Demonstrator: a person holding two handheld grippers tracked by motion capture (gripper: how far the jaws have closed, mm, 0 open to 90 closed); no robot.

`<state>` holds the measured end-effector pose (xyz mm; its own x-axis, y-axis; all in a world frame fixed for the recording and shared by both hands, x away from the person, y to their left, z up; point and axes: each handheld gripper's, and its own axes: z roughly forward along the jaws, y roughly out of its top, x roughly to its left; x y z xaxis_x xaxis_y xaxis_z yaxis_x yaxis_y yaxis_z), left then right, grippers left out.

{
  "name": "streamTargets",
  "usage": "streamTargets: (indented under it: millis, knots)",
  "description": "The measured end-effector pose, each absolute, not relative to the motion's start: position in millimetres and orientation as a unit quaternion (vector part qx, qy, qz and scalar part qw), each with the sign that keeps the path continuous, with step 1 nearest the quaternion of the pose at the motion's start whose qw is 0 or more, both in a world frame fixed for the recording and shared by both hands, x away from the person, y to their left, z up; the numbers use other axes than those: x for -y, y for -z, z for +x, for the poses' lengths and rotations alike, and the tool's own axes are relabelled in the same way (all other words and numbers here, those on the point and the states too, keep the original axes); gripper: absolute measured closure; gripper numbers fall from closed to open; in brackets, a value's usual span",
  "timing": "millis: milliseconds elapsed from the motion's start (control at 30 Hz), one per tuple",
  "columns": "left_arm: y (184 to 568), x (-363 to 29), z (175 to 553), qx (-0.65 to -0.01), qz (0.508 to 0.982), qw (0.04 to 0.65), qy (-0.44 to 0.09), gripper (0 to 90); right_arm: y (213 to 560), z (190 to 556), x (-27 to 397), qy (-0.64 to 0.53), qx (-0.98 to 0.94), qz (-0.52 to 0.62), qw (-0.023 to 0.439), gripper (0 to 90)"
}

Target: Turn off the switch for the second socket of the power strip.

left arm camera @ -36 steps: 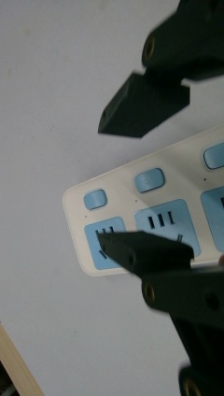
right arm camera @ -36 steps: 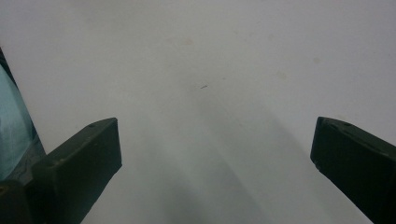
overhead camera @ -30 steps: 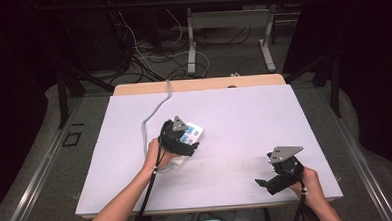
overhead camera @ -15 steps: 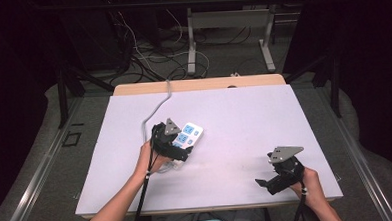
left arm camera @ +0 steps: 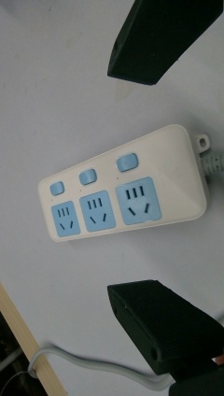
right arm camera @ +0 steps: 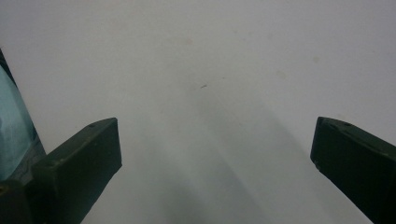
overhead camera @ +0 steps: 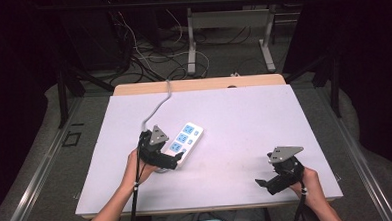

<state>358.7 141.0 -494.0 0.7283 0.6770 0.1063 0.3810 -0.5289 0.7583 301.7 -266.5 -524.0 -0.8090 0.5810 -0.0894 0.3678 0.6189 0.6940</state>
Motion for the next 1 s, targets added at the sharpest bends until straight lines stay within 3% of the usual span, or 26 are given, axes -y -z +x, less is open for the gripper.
streamTargets:
  millis: [1000]
  knots:
    - [508.1, -206.1, 321.7, -0.356, 0.838, 0.357, -0.208, 0.0, 524.7, 301.2, 265.5, -0.346, -0.885, 0.271, 0.152, 1.1]
